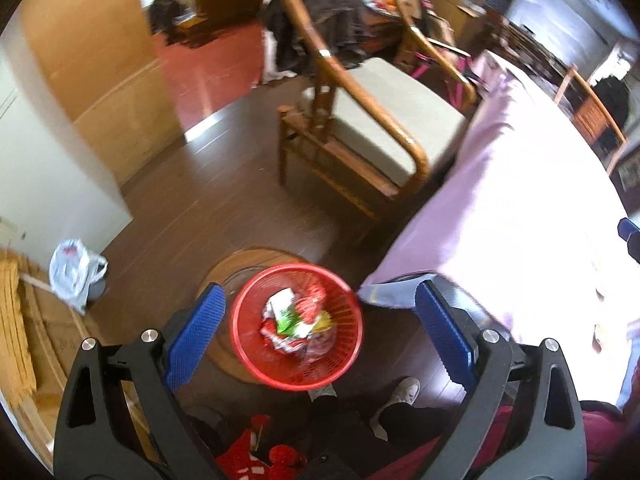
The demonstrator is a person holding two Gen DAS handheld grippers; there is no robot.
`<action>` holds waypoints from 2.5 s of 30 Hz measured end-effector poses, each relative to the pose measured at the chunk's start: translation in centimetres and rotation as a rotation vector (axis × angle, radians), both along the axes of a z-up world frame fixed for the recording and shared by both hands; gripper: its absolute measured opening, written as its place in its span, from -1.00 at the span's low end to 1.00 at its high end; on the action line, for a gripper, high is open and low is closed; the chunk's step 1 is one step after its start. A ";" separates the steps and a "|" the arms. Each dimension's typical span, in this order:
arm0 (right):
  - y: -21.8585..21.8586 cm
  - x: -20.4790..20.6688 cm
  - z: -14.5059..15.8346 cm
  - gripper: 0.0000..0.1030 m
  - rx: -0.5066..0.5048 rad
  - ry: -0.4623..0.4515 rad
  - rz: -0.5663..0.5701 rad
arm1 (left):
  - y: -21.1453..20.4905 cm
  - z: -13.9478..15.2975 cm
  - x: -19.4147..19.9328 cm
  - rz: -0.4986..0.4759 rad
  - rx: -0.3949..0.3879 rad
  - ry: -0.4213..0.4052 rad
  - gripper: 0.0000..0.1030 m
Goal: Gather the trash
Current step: 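Move both open tools back over the trash on the table, then grasp the clear plastic cup with orange contents with the left tool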
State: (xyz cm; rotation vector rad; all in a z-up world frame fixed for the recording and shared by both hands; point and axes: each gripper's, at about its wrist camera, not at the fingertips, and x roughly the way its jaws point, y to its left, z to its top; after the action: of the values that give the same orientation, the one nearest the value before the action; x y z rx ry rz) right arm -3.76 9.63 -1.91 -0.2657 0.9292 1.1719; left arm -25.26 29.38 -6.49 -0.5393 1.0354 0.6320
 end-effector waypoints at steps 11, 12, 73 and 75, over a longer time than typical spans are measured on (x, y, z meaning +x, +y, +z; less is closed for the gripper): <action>-9.8 3.2 -0.4 0.14 0.016 -0.005 -0.271 | -5.2 -0.3 9.6 -0.262 0.001 0.002 0.80; -10.7 3.6 -0.5 0.14 0.017 -0.001 -0.295 | -6.0 -0.4 10.6 -0.293 0.001 0.005 0.80; -44.2 14.1 -12.1 0.24 -0.071 0.246 -0.941 | -29.1 -6.3 39.4 -0.677 0.055 0.153 0.87; -43.3 14.3 -12.0 0.24 -0.056 0.242 -0.917 | -26.4 -6.3 36.7 -0.630 0.077 0.187 0.87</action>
State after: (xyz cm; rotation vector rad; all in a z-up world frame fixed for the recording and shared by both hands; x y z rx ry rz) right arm 10.58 -33.69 -13.91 0.2574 1.1189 0.3287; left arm 11.43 3.01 -12.74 -0.0673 1.2715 0.1611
